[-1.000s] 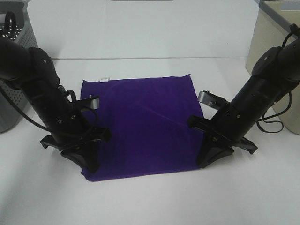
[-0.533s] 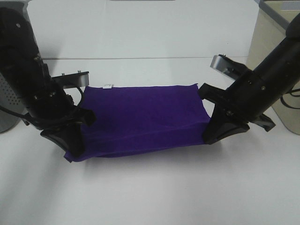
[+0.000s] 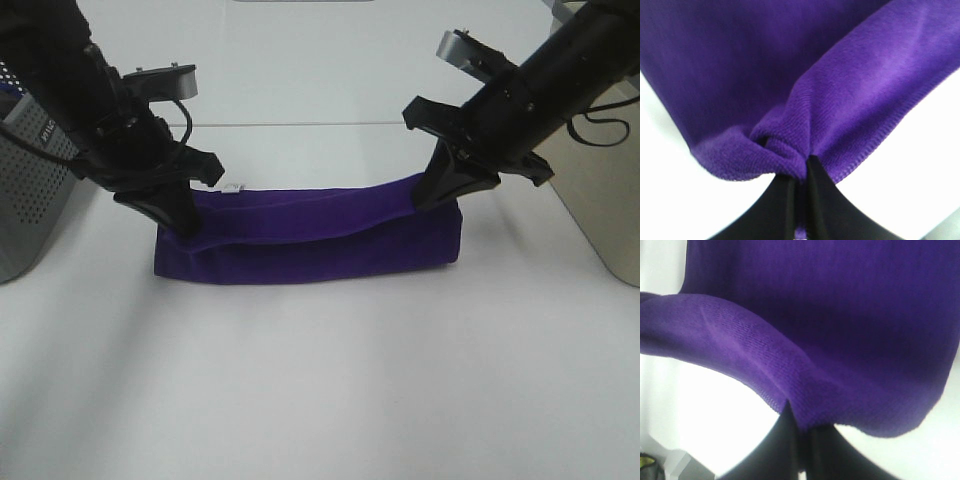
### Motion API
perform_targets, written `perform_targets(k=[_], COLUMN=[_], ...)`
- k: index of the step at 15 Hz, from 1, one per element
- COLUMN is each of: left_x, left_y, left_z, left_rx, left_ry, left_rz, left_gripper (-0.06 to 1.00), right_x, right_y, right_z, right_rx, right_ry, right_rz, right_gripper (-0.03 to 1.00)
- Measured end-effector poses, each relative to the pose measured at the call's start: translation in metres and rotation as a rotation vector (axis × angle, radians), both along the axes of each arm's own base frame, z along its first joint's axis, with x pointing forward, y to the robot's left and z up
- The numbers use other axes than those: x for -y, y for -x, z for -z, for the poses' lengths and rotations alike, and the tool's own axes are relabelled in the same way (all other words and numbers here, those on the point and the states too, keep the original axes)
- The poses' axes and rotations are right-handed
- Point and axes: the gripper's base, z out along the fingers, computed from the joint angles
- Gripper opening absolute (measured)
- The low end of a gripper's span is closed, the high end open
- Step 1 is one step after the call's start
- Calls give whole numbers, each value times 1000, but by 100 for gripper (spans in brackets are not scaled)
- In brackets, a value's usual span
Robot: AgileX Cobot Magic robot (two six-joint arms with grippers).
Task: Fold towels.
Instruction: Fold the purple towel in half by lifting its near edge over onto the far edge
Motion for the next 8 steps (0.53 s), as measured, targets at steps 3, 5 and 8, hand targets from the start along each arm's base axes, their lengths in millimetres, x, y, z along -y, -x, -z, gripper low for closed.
perform_targets(k=[3, 5, 8], left_x=[7, 11, 18], left_y=[-31, -53, -76], left_z=[3, 11, 28], left_rx=[70, 105, 120], left_ry=[-23, -48, -57], left_rz=[14, 30, 38], left_gripper=[0, 0, 0], right_x=[-5, -6, -3], right_y=[-38, -61, -79], right_z=[1, 9, 29], right_rx=[66, 99, 93], right_ry=[20, 75, 155], right_rz=[-16, -32, -37], right_gripper=[2, 2, 2])
